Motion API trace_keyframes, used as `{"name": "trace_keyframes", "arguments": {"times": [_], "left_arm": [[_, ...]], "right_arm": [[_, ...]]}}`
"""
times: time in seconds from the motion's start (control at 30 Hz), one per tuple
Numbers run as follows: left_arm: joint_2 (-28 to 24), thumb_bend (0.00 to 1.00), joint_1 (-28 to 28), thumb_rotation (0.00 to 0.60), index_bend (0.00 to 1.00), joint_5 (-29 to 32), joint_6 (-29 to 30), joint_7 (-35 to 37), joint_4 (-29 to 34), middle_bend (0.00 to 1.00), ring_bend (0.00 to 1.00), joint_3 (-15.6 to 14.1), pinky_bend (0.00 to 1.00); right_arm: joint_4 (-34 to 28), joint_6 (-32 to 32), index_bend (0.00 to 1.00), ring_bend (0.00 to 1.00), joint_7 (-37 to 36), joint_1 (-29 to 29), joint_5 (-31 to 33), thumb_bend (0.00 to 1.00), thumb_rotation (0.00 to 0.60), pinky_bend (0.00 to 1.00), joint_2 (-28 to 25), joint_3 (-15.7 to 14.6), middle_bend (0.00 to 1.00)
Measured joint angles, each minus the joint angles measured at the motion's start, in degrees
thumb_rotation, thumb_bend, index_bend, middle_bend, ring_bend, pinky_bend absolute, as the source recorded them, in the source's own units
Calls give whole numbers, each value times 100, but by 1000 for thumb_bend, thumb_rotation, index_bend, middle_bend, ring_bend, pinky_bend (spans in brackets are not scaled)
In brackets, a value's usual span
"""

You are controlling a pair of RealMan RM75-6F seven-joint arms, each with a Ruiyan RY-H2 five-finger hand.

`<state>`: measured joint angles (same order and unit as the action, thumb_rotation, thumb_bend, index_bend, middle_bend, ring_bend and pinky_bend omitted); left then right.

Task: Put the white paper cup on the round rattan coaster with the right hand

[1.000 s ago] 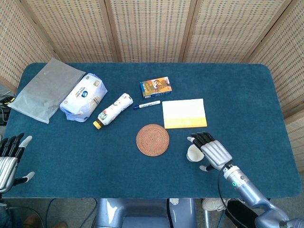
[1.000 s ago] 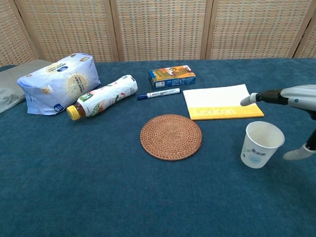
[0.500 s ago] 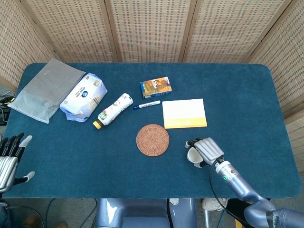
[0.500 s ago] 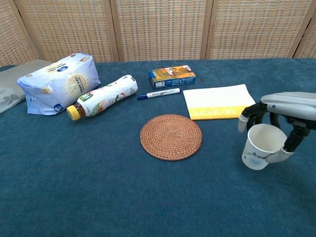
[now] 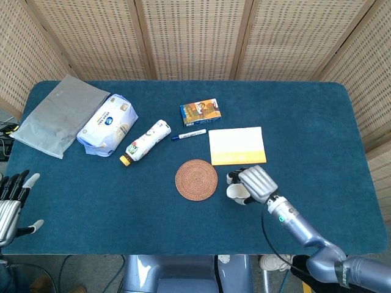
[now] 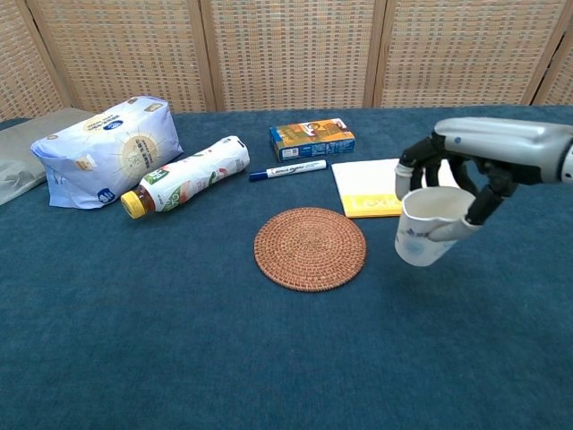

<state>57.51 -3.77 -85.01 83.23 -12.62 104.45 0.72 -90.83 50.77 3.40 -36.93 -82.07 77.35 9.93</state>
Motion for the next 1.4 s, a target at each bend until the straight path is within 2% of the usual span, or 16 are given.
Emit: {"name": "trace_keyframes", "arguments": {"times": [0.23, 0.47, 0.67, 1.0, 1.03, 1.1, 1.13, 1.2, 1.27, 1.4], "left_arm": [[-28, 0, -61, 600, 0, 124, -127, 86, -18, 0, 0, 30, 0], [-42, 0, -139, 600, 0, 245, -265, 109, -6, 0, 0, 60, 0], [-46, 0, -189, 600, 0, 341, -357, 118, -11, 0, 0, 72, 0], [-68, 0, -235, 600, 0, 388, -433, 186, -29, 0, 0, 72, 0], [-71, 0, -234, 600, 0, 382, -429, 189, -27, 0, 0, 69, 0], [-76, 0, -227, 600, 0, 363, -414, 198, -24, 0, 0, 59, 0], [-79, 0, -225, 600, 0, 358, -409, 205, -23, 0, 0, 57, 0], [-83, 0, -222, 600, 0, 349, -399, 220, -23, 0, 0, 52, 0], [-89, 0, -220, 600, 0, 335, -391, 236, -24, 0, 0, 46, 0], [-104, 0, -208, 600, 0, 306, -360, 293, -35, 0, 0, 38, 0]], "right_arm": [[195, -667, 417, 441, -61, -620, 675, 203, 600, 644, 252, 391, 476], [784, -1122, 416, 440, 406, -1293, 1622, 204, 600, 644, 894, 603, 470], [1143, -1222, 411, 436, 865, -1669, 2280, 202, 600, 644, 1276, 665, 466], [1238, -1096, 392, 409, 1368, -1979, 2889, 178, 600, 636, 1558, 598, 435], [1230, -1066, 353, 358, 1396, -1992, 2922, 135, 600, 586, 1570, 595, 393], [1214, -1035, 231, 199, 1454, -2016, 3001, 43, 600, 415, 1591, 577, 262], [1205, -1032, 157, 100, 1480, -2026, 3041, 9, 600, 299, 1594, 564, 175], [1163, -1065, 85, 14, 1530, -2051, 3160, 0, 600, 178, 1575, 529, 80], [1088, -1100, 53, 0, 1569, -2082, 3318, 0, 600, 126, 1533, 514, 35], [859, -1016, 45, 0, 1675, -2134, 3466, 0, 600, 121, 1434, 510, 15]]}}
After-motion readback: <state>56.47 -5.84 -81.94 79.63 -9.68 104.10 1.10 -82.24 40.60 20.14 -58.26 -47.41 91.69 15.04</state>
